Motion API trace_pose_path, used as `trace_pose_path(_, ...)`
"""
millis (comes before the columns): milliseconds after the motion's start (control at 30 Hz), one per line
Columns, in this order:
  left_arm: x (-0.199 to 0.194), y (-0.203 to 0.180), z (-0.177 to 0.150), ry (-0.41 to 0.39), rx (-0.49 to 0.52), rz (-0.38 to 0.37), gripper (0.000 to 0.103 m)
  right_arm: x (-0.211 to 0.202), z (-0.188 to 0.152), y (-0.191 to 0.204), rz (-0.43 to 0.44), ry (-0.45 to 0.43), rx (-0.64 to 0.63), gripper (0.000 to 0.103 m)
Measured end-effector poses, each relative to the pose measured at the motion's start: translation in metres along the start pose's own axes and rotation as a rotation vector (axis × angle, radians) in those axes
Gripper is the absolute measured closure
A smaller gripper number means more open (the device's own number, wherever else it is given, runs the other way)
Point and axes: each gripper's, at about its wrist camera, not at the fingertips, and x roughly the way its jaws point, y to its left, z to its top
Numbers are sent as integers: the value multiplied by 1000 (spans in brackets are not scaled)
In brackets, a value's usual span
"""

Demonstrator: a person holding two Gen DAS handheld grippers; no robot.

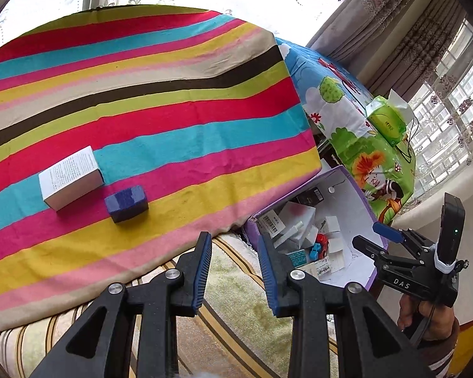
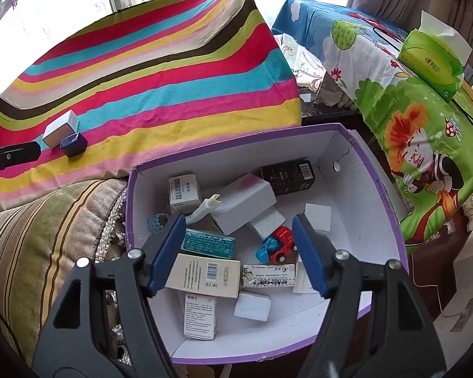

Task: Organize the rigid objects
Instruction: 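Return both open grippers to the blanket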

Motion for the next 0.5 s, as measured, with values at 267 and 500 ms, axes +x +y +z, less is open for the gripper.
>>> trace_pose_path(267,-17,42,-8,-23,-72,29,71,-1,7,27,2,0,-56,30)
trace_pose_path(500,-27,71,-13,-39,-128,57,71,-4,14,53,22,-21,-105,30)
